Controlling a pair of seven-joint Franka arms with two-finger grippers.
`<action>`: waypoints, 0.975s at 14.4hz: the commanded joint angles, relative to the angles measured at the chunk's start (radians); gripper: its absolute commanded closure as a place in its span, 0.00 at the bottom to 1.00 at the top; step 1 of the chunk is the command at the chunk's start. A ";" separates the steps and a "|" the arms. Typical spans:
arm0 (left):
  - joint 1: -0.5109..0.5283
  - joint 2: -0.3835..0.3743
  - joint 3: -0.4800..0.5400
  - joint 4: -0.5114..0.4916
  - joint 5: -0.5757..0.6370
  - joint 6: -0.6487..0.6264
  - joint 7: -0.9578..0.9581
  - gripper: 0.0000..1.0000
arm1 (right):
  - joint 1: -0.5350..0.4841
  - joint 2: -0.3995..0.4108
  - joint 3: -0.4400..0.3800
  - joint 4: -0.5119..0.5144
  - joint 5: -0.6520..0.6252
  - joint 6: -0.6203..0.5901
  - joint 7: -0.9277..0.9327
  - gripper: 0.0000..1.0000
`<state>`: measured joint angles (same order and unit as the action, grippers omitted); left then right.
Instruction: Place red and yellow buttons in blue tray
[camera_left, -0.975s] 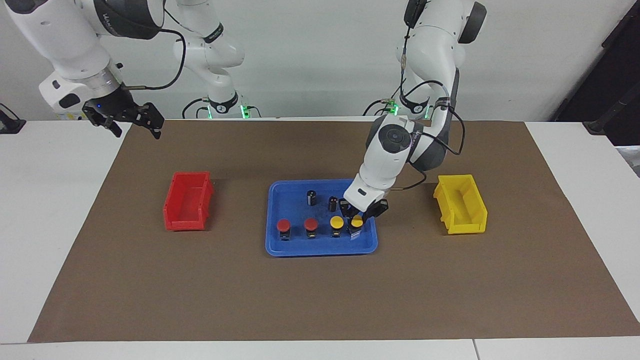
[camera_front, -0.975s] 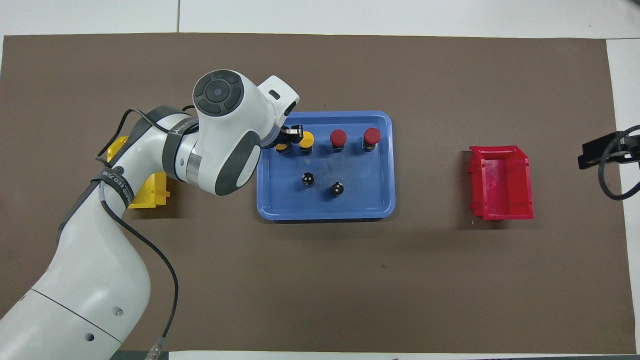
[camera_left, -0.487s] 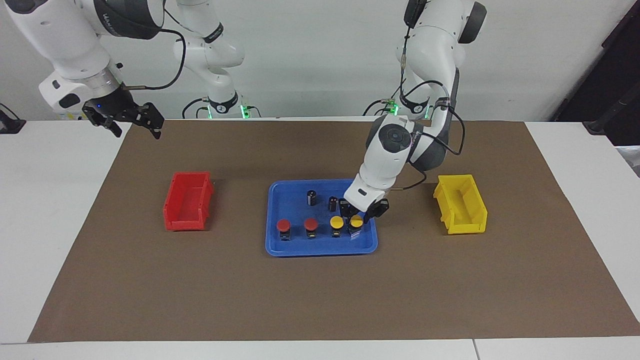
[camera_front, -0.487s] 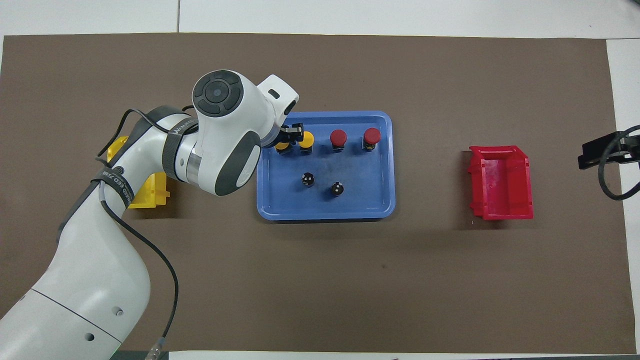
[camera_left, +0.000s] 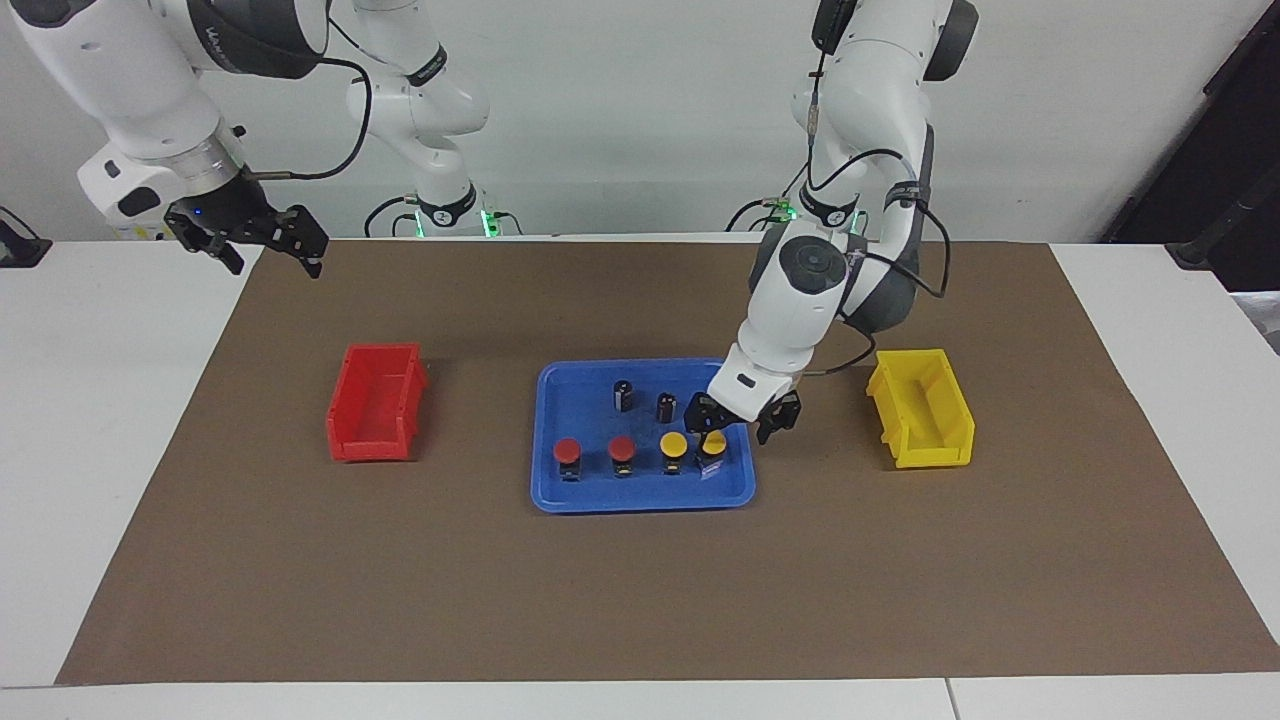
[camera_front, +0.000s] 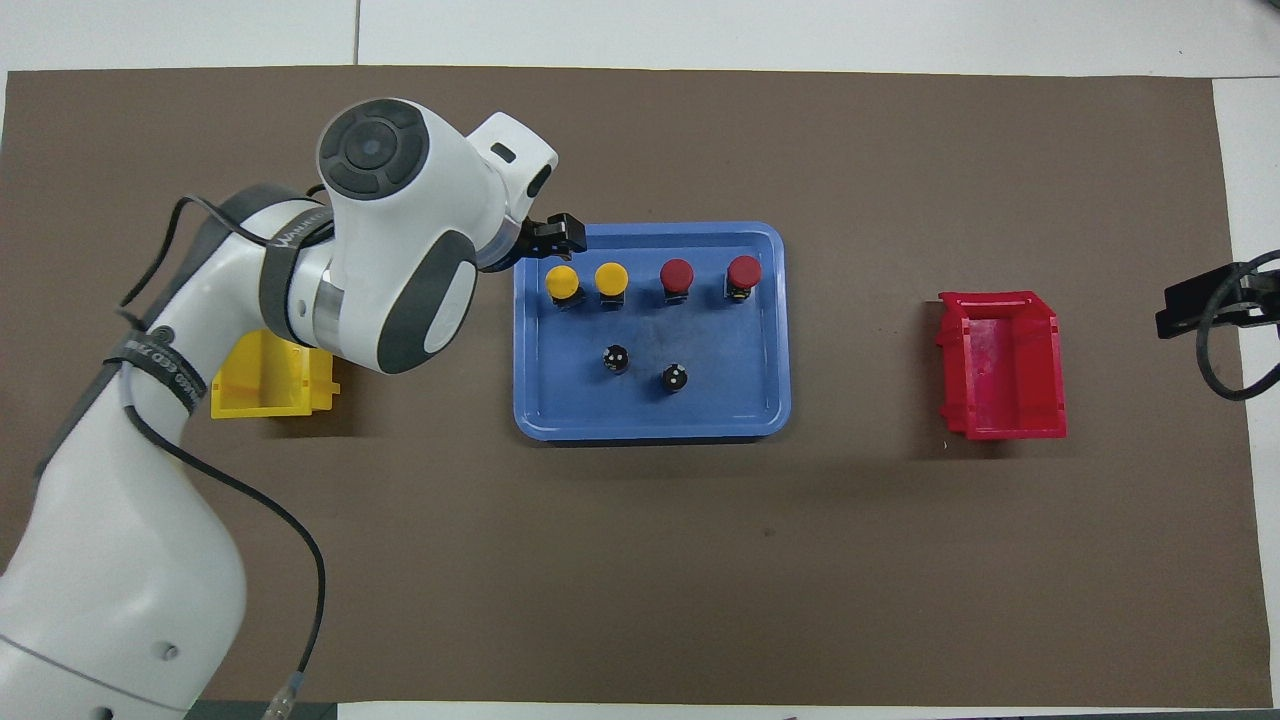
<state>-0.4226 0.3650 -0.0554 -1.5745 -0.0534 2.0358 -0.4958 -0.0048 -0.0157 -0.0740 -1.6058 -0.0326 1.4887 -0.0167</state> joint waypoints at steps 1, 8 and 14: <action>0.002 -0.151 0.066 -0.009 0.009 -0.197 0.011 0.00 | -0.003 -0.010 0.000 -0.013 0.003 -0.007 -0.008 0.00; 0.266 -0.406 0.117 -0.070 0.012 -0.589 0.345 0.00 | -0.003 -0.010 0.000 -0.013 0.004 -0.007 -0.008 0.00; 0.314 -0.505 0.115 -0.285 0.009 -0.338 0.448 0.00 | -0.003 -0.010 0.000 -0.013 0.005 -0.007 -0.008 0.00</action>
<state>-0.1115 -0.1004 0.0638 -1.8245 -0.0467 1.6576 -0.0670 -0.0048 -0.0157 -0.0740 -1.6058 -0.0326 1.4887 -0.0167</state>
